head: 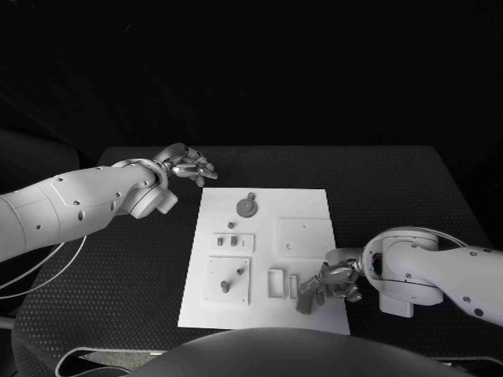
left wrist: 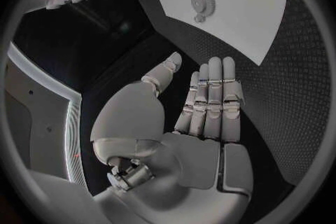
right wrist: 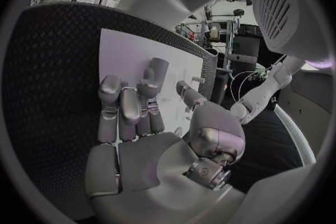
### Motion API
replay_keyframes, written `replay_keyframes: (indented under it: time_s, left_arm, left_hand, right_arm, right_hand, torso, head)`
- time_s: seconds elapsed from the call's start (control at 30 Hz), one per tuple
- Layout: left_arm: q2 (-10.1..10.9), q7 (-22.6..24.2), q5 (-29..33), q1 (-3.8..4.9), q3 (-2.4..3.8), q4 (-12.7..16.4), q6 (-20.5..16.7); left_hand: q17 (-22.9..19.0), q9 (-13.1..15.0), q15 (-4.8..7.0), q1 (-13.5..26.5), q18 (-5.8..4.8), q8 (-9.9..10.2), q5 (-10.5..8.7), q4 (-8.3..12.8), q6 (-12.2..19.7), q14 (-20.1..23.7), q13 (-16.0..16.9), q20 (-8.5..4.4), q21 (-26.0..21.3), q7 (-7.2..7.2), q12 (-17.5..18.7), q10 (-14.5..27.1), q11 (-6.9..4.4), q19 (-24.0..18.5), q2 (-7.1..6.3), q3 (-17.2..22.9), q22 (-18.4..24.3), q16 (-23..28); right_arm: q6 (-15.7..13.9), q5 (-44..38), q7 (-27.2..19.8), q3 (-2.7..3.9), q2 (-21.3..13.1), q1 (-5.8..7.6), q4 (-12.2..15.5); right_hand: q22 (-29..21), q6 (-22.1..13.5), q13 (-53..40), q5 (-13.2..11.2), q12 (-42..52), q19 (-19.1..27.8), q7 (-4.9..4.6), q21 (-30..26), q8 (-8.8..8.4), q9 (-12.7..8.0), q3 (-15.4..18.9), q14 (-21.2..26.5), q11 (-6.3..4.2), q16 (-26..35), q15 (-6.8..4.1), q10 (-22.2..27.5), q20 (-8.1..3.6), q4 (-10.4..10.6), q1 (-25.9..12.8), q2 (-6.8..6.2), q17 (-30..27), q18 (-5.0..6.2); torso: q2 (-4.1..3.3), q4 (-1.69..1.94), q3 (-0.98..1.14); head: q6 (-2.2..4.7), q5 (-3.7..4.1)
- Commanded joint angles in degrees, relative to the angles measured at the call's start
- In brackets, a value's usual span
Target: Assemble the parts on the task board
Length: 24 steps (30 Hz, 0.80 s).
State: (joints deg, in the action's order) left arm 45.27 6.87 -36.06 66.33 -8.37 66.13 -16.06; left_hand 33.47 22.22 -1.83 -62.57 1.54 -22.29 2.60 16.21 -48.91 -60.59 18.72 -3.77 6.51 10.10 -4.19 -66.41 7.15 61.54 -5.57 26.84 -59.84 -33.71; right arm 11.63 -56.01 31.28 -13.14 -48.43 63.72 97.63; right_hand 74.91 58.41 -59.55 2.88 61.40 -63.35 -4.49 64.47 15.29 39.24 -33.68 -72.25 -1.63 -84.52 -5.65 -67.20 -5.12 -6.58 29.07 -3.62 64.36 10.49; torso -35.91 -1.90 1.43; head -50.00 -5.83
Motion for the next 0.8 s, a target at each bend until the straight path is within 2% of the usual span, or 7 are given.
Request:
replay_keyframes:
  time_s: [0.03,0.23,0.5,0.67,0.8]
  left_arm:
    - [0.04,0.34,0.34,0.05,0.01,0.17,0.28]
    - [0.08,0.36,0.34,0.05,0.01,0.22,0.31]
    - [0.15,0.34,0.34,0.05,0.01,0.27,0.38]
    - [0.19,0.33,0.34,0.05,0.01,0.36,0.41]
    - [0.19,0.32,0.34,0.05,0.01,0.3,0.42]
  left_hand:
    - [0.07,0.05,-0.42,0.69,0.64,0.0,0.26,0.08,0.24,-0.12,-0.09,0.33,-0.3,-0.15,0.19,0.38,-0.09,-0.01,-0.12,-0.32,-0.07,0.4]
    - [0.11,0.05,-0.42,0.71,0.65,-0.01,0.26,0.08,0.23,-0.12,-0.09,0.34,-0.31,-0.16,0.19,0.39,-0.09,-0.01,-0.12,-0.33,-0.07,0.43]
    - [0.16,0.05,-0.43,0.75,0.65,-0.01,0.26,0.06,0.22,-0.13,-0.09,0.34,-0.32,-0.16,0.19,0.4,-0.09,-0.01,-0.11,-0.33,-0.08,0.47]
    - [0.2,0.05,-0.43,0.76,0.65,-0.01,0.26,0.06,0.23,-0.13,-0.1,0.35,-0.33,-0.16,0.18,0.4,-0.09,-0.01,-0.1,-0.33,-0.09,0.5]
    - [0.22,0.05,-0.43,0.78,0.65,0.0,0.26,0.06,0.23,-0.13,-0.1,0.35,-0.34,-0.16,0.18,0.4,-0.09,-0.01,-0.09,-0.33,-0.1,0.52]
  right_arm:
    - [1.18,-1.01,0.97,-0.54,0.52,-0.05,-0.39]
    - [0.59,-2.49,1.01,-0.86,1.51,-0.4,-1.37]
    - [-2.11,-4.09,0.66,-0.9,2.99,-1.32,-2.52]
    - [-0.96,-4.97,1.02,-0.89,3.83,-1.52,-3.83]
    - [-1.45,-6.12,1.07,-0.9,4.3,-1.9,-4.28]
  right_hand:
    - [0.22,-0.14,0.05,-0.1,0.06,0.39,-0.22,-0.34,-0.44,-0.06,0.06,-1.99,-0.09,0.22,-2.03,0.46,-0.22,-0.44,-0.76,-0.04,-0.06,4.51]
    - [0.24,-0.4,0.06,-0.1,0.04,0.5,-0.33,-0.41,-0.7,-0.12,-0.04,-1.75,0.02,0.31,-1.93,0.63,-0.18,-0.79,-1.35,-0.55,-0.24,4.51]
    - [0.19,-0.79,0.06,-0.1,0.01,0.66,-0.5,-0.6,-1.11,-0.19,-0.42,-1.25,0.19,0.53,-1.78,0.95,-0.13,-0.97,-2.71,-1.57,-0.64,4.51]
    - [0.15,-1.13,0.07,-0.1,-0.02,0.73,-0.63,-0.73,-1.38,-0.24,-0.77,-0.86,0.31,0.71,-1.68,1.16,-0.12,-1.07,-3.29,-2.01,-1.05,4.51]
    - [0.1,-1.54,0.08,-0.1,-0.08,0.87,-0.8,-0.91,-1.67,-0.29,-0.99,-0.45,0.47,0.9,-1.54,1.47,-0.08,-0.93,-4.16,-2.28,-1.36,4.51]
  torso:
    - [-0.02,0.04,0.05]
    - [-0.04,0.03,0.06]
    - [-0.04,0.05,0.05]
    - [-0.01,0.04,0.03]
    - [-0.02,0.02,0.03]
  head:
    - [0.0,-0.05]
    - [0.0,-0.17]
    - [0.0,-0.29]
    - [0.0,-0.21]
    - [0.0,-0.28]
